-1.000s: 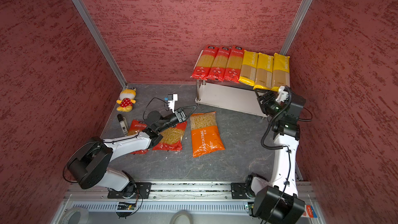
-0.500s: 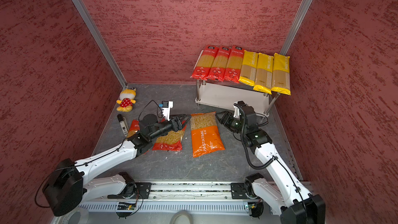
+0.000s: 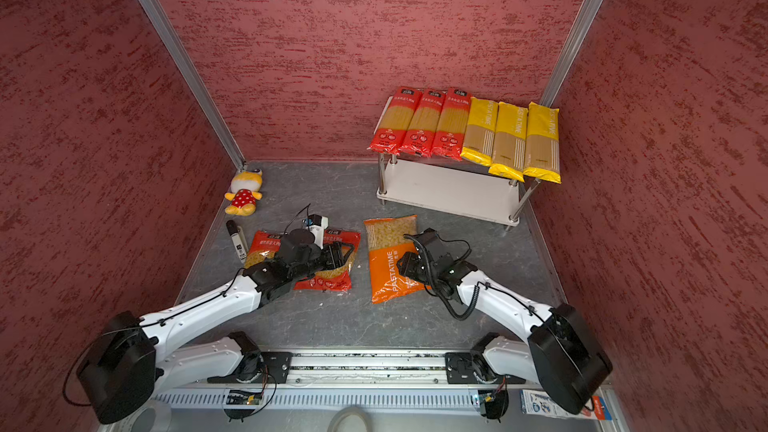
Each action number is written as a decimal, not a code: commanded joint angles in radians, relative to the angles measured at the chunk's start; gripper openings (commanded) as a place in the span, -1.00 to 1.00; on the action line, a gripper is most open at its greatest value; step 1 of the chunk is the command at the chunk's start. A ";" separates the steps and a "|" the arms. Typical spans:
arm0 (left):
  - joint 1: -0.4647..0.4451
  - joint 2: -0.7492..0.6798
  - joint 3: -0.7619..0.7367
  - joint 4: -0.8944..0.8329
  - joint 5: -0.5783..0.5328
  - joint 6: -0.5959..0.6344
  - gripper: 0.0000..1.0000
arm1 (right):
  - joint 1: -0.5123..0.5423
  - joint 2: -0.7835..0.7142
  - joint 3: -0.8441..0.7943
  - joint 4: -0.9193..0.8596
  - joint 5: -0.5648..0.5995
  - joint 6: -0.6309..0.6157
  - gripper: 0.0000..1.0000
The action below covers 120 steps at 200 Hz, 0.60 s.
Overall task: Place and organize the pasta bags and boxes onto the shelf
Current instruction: 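Withdraw the right gripper from the shelf and lower it toward the orange macaroni bag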
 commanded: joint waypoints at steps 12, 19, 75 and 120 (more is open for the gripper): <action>0.044 -0.023 0.032 -0.165 -0.037 0.009 0.26 | 0.002 0.072 0.042 -0.044 0.189 -0.047 0.33; 0.058 -0.031 0.033 -0.191 -0.035 0.017 0.26 | -0.001 0.087 0.051 -0.063 0.213 -0.077 0.36; 0.190 -0.076 0.038 -0.220 0.006 0.056 0.29 | 0.005 0.244 0.152 -0.070 0.182 -0.161 0.31; 0.274 -0.092 0.018 -0.212 0.028 0.067 0.31 | 0.125 0.256 0.309 -0.221 0.341 -0.221 0.30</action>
